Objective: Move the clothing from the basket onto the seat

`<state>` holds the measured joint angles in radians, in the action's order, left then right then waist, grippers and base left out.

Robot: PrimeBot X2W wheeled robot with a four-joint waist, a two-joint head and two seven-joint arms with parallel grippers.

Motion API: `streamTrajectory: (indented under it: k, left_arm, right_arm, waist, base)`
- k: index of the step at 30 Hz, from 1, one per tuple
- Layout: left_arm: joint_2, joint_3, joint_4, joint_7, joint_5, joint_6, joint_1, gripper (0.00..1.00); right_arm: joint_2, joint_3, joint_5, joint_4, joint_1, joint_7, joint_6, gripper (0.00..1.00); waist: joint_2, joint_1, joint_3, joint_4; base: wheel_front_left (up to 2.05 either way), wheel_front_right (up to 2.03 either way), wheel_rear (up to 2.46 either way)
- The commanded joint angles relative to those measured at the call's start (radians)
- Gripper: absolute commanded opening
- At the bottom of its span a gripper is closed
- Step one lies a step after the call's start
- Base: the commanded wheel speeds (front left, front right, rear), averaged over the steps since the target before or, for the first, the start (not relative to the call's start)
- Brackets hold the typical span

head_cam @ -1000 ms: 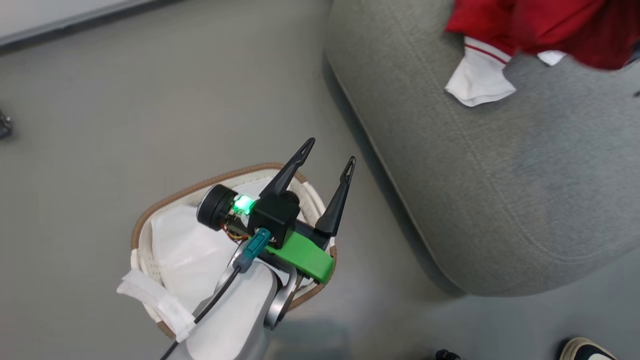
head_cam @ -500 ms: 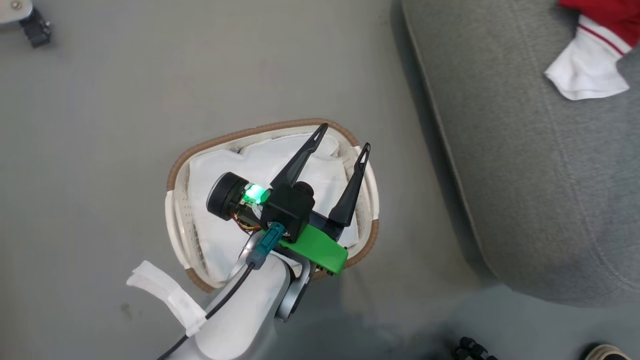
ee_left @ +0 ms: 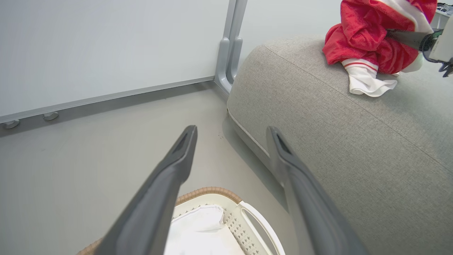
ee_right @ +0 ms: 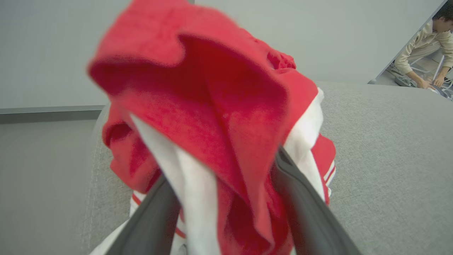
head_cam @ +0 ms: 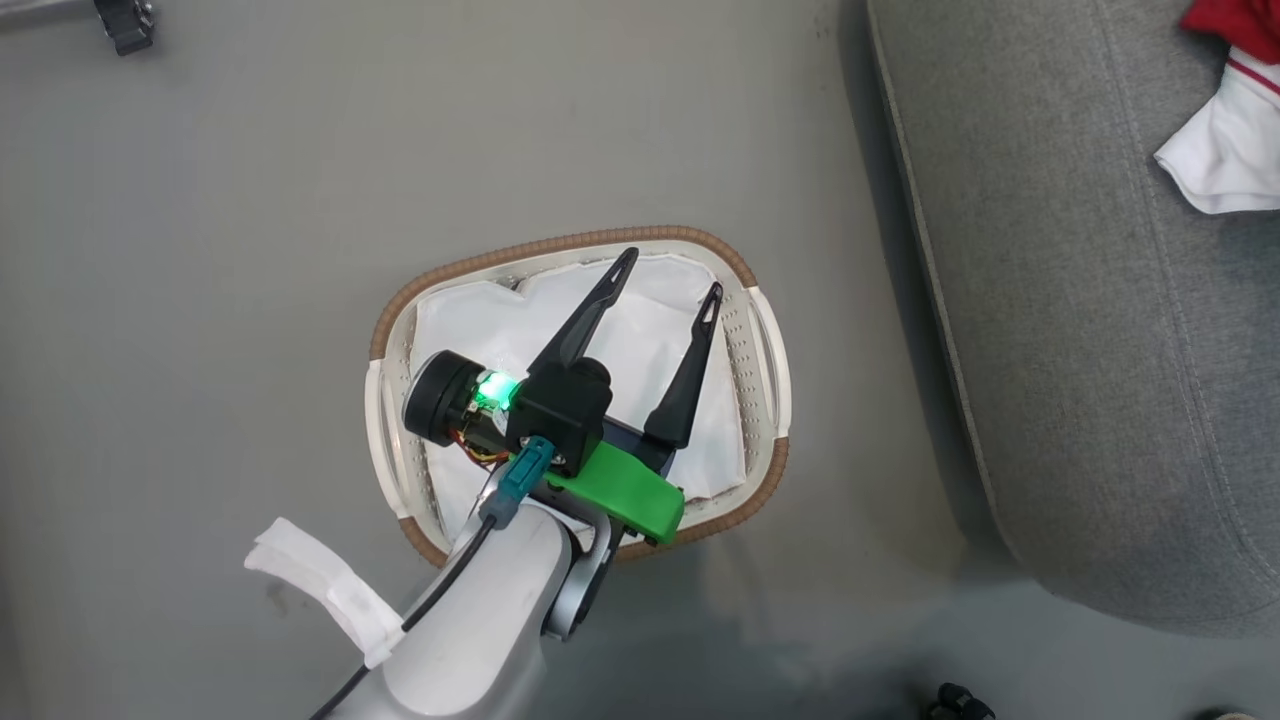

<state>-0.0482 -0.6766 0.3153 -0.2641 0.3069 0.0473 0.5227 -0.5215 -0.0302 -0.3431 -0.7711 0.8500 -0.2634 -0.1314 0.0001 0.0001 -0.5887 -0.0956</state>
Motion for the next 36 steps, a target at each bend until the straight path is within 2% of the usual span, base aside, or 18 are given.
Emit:
streamTrajectory:
  k: [1,8,15,28,36]
  left_arm:
    - [-0.005,0.009,0.003,0.0,0.004,-0.004,-0.012,1.0]
    - [-0.005,0.062,0.008,0.0,0.009,0.006,-0.072,1.0]
    - [-0.004,0.151,0.006,0.0,-0.017,0.011,-0.149,1.0]
    - [-0.005,0.412,0.033,0.0,-0.112,0.047,-0.281,1.0]
    - [-0.004,0.551,0.051,0.0,-0.133,0.036,-0.338,1.0]
  right_arm:
    - [0.008,-0.016,0.004,0.011,-0.043,-0.001,0.001,1.0]
    - [0.056,-0.063,0.031,0.089,-0.196,-0.001,0.001,1.0]
    - [0.131,-0.047,0.015,0.184,-0.343,-0.001,0.001,1.0]
    - [0.298,0.058,0.014,0.365,-0.484,-0.002,0.001,1.0]
    - [0.348,0.093,0.023,0.415,-0.538,-0.001,0.001,1.0]
  waist:
    - [-0.0001,-0.0001,0.039,-0.011]
    - [-0.0001,-0.0001,0.138,-0.006]
    - [-0.0001,-0.0001,0.231,0.018]
    - [-0.0001,-0.0001,0.349,0.081]
    - [-0.0001,-0.0001,0.401,0.112]
  base:
    - [0.0,0.0,0.0]
    - [0.0,0.0,0.0]
    - [0.0,0.0,0.0]
    - [0.0,0.0,0.0]
    - [0.0,0.0,0.0]
